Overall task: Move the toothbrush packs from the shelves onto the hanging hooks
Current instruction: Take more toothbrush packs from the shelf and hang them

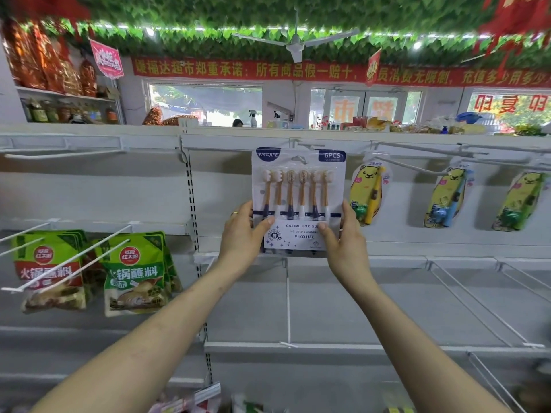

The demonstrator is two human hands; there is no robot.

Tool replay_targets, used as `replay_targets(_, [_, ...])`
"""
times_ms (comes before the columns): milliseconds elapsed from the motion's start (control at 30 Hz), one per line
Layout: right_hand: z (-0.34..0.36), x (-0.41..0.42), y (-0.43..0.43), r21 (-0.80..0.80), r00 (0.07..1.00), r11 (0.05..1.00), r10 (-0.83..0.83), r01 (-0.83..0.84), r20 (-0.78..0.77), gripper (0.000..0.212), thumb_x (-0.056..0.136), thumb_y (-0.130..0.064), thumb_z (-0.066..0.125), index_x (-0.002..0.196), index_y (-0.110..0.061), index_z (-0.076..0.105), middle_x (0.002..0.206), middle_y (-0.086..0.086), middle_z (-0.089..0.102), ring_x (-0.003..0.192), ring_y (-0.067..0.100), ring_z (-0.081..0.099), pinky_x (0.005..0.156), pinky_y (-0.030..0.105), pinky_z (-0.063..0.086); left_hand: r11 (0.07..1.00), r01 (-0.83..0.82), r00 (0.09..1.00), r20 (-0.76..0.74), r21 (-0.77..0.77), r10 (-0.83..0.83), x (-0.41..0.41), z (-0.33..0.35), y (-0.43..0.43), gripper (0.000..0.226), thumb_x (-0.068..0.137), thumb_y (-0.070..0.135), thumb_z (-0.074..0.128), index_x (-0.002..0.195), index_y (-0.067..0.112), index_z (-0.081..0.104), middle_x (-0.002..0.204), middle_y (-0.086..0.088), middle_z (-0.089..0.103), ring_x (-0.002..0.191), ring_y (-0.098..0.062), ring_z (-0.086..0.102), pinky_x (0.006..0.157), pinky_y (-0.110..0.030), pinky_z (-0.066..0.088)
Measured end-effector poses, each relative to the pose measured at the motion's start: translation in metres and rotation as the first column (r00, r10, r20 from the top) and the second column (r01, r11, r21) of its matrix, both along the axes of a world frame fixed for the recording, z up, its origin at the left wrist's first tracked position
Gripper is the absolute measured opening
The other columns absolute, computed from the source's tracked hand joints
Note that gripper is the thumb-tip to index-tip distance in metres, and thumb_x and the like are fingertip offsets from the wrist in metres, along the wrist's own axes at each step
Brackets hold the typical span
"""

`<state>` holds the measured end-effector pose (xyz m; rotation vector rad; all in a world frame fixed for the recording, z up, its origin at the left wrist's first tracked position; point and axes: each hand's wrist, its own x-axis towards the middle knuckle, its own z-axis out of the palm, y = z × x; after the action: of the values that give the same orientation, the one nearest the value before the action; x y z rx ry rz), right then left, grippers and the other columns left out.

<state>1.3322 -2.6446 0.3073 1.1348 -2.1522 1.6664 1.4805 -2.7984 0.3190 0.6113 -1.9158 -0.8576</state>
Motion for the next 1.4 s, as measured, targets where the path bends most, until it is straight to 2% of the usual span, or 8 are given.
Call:
replay_targets(133, [-0.003, 0.000, 0.007, 0.013, 0.999, 1.000, -0.025, 0.025, 0.021, 0.073, 0.103, -0.044, 0.060, 0.163, -0.026, 0.024, 0.152, 0.007, 0.053, 0.137, 0.028, 0.053, 0.112, 0.053, 0.048, 1.000, 0.000, 1.000, 0.011, 0.014, -0.001, 0.004, 0.002, 0.005, 0.036, 0.099, 0.035, 0.070, 0.133, 0.029, 0.060, 0.118, 0.008, 0.067, 0.106, -0.014, 0.066, 0.097, -0.046, 0.057])
replay_targets(233, [-0.007, 0.003, 0.018, 0.039, 0.997, 0.997, -0.066, 0.065, 0.041, 0.069, 0.104, -0.038, 0.062, 0.162, -0.021, 0.029, 0.140, 0.008, 0.057, 0.120, 0.025, 0.061, 0.099, 0.042, 0.053, 0.999, 0.004, 0.999, 0.042, 0.033, -0.005, 0.012, -0.001, 0.006, 0.047, 0.099, 0.035, 0.070, 0.142, 0.023, 0.055, 0.114, 0.014, 0.064, 0.098, -0.002, 0.063, 0.093, -0.036, 0.056])
replay_targets(300, [-0.011, 0.007, 0.029, 0.065, 0.995, 0.994, -0.091, 0.088, 0.034, 0.065, 0.104, -0.037, 0.062, 0.160, -0.020, 0.033, 0.133, 0.006, 0.055, 0.112, 0.021, 0.061, 0.089, 0.033, 0.049, 0.999, 0.000, 0.998, 0.062, 0.045, -0.003, 0.021, -0.006, 0.006, 0.058, 0.099, 0.036, 0.070, 0.151, 0.020, 0.048, 0.126, 0.010, 0.062, 0.102, -0.001, 0.062, 0.095, -0.033, 0.052])
replay_targets(400, [-0.018, 0.014, 0.046, 0.099, 0.991, 0.986, -0.129, 0.131, -0.019, 0.060, 0.104, -0.033, 0.063, 0.157, -0.020, 0.038, 0.134, 0.007, 0.054, 0.110, 0.019, 0.060, 0.089, 0.032, 0.046, 0.998, -0.057, 0.994, 0.098, 0.027, 0.054, 0.038, -0.016, 0.007, 0.065, 0.099, 0.041, 0.069, 0.155, 0.020, 0.043, 0.138, 0.004, 0.059, 0.115, -0.013, 0.061, 0.101, -0.039, 0.052])
replay_targets(600, [-0.025, 0.040, 0.085, 0.261, 0.962, 0.930, -0.222, 0.258, -0.159, 0.052, 0.104, -0.026, 0.063, 0.151, -0.015, 0.044, 0.143, 0.011, 0.046, 0.121, 0.031, 0.057, 0.096, 0.044, 0.050, 0.972, -0.115, 0.968, 0.196, -0.204, 0.155, 0.059, -0.027, 0.027, 0.044, 0.096, 0.041, 0.065, 0.135, 0.024, 0.056, 0.126, 0.005, 0.063, 0.106, -0.016, 0.064, 0.085, -0.039, 0.051])
replay_targets(700, [-0.027, 0.057, 0.112, 0.373, 0.896, 0.826, -0.317, 0.421, -0.311, 0.047, 0.102, -0.027, 0.061, 0.145, -0.016, 0.048, 0.141, 0.011, 0.046, 0.121, 0.036, 0.054, 0.083, 0.047, 0.051, 0.938, 0.005, 0.956, 0.275, -0.348, 0.097, 0.050, -0.032, 0.055, 0.041, 0.096, 0.045, 0.065, 0.132, 0.027, 0.056, 0.128, 0.005, 0.062, 0.112, -0.022, 0.061, 0.087, -0.044, 0.055])
replay_targets(967, [-0.052, 0.068, 0.232, 0.484, 0.720, 0.544, -0.412, 0.686, -0.558, 0.041, 0.089, -0.031, 0.067, 0.125, -0.013, 0.061, 0.116, 0.010, 0.060, 0.097, 0.036, 0.061, 0.073, 0.044, 0.047, 0.742, 0.286, 0.909, 0.416, -0.607, -0.010, -0.007, -0.064, 0.200, 0.047, 0.089, 0.047, 0.064, 0.123, 0.016, 0.065, 0.124, -0.007, 0.065, 0.113, -0.032, 0.062, 0.081, -0.045, 0.055])
replay_targets(1400, [-0.103, -0.012, 0.555, 0.611, 0.565, 0.144, -0.585, 0.778, -0.582, 0.033, 0.084, -0.037, 0.070, 0.106, -0.015, 0.060, 0.105, 0.009, 0.058, 0.099, 0.036, 0.060, 0.073, 0.046, 0.048, 0.482, 0.633, 0.757, 0.616, -0.606, -0.220, -0.173, -0.106, 0.528, 0.042, 0.082, 0.048, 0.073, 0.110, 0.018, 0.067, 0.108, -0.006, 0.068, 0.102, -0.033, 0.066, 0.075, -0.046, 0.055])
